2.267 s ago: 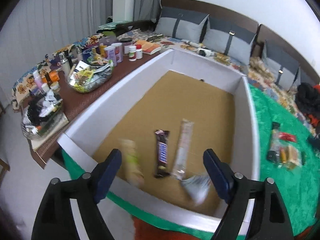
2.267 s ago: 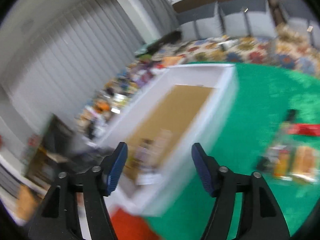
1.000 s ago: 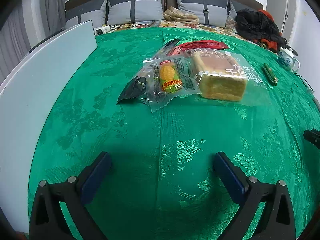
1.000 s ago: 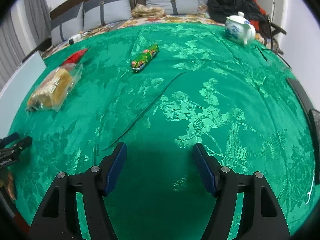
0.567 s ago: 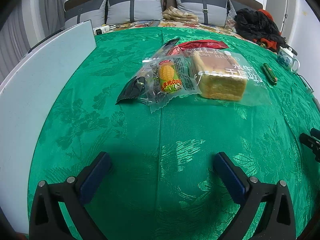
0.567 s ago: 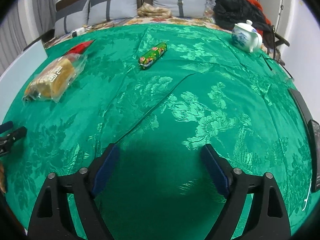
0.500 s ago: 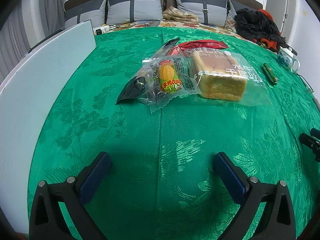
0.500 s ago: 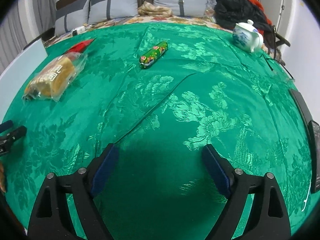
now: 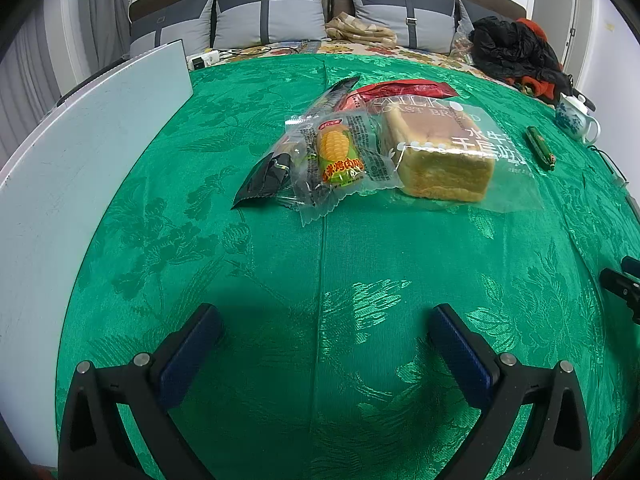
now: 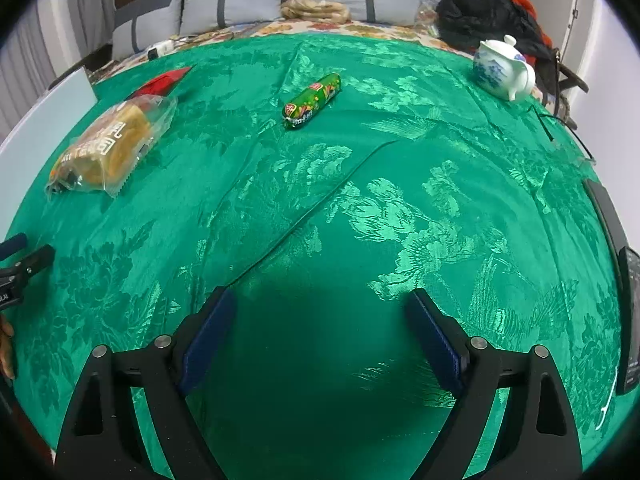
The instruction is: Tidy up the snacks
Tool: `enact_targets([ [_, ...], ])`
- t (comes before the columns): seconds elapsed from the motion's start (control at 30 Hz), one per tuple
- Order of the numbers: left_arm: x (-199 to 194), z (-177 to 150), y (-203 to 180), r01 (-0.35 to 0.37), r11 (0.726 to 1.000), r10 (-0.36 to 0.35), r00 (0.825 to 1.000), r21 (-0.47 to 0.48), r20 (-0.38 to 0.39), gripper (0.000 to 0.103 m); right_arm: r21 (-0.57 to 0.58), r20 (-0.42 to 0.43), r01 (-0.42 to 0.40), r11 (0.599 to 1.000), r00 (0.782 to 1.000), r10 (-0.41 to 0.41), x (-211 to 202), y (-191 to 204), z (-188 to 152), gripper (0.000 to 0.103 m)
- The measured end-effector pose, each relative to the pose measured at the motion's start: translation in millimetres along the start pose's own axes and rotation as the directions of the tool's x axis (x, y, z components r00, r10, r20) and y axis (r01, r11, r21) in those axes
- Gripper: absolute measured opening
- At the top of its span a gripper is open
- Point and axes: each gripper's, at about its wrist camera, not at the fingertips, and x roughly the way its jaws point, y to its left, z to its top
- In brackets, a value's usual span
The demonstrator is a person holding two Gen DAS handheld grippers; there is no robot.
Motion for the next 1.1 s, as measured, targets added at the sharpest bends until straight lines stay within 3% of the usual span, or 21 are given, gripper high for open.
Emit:
enact_targets([
  [0.33, 0, 0, 0, 0.005, 1.000, -0.005, 1.000, 0.001, -0.004, 0.103, 0.002, 0.007, 0.002, 1.000, 1.000, -0.002, -1, 1, 0, 0.091],
  [0.5, -5, 6, 9, 0.064, 0.998, -0.063, 0.995, 0.008, -0.071, 0.103, 0.002, 0.016, 0.002, 1.000, 1.000, -0.002, -1, 1, -1, 0.091],
  [0.73, -30, 60, 29, 0.138, 0.984, -0.137, 0.990, -0.110, 0.018, 0.101, 0.005, 0.020, 0.003, 1.000, 1.000, -0.003, -1, 1, -1, 0.092],
  [0.8, -23, 79, 22, 0.132, 0.987, -0.133, 0.991, -0.096, 0.001, 0.096, 0.005, 0.023, 0.003, 1.000, 1.000, -0.003, -1, 2, -2, 0.092],
  [0.87, -2, 100, 10, 0.109, 0.992, -0.113, 0.991, -0.066, -0.071, 0.084, 0.004, 0.025, 0.002, 1.000, 1.000, -0.002, -1, 1, -2, 0.092],
  [0.93, 19, 107, 3, 0.079, 0.996, -0.084, 0.986, -0.042, -0.146, 0.077, 0.004, 0.025, 0.003, 1.000, 1.000, -0.003, -1, 2, -2, 0.092],
  [1.0, 32, 109, 0, 0.062, 0.997, -0.067, 0.984, -0.037, -0.163, 0.073, 0.004, 0.025, 0.003, 1.000, 1.000, -0.003, -1, 2, -2, 0.092],
  [1.03, 35, 109, 1, 0.059, 0.998, -0.065, 0.984, -0.037, -0.168, 0.058, 0.004, 0.025, 0.002, 1.000, 1.000, -0.002, -1, 2, -2, 0.092],
  [1.1, 32, 102, 4, 0.061, 0.998, -0.066, 0.984, -0.036, -0.164, 0.049, 0.001, 0.025, 0.001, 1.000, 1.000, -0.001, -1, 2, -2, 0.092],
])
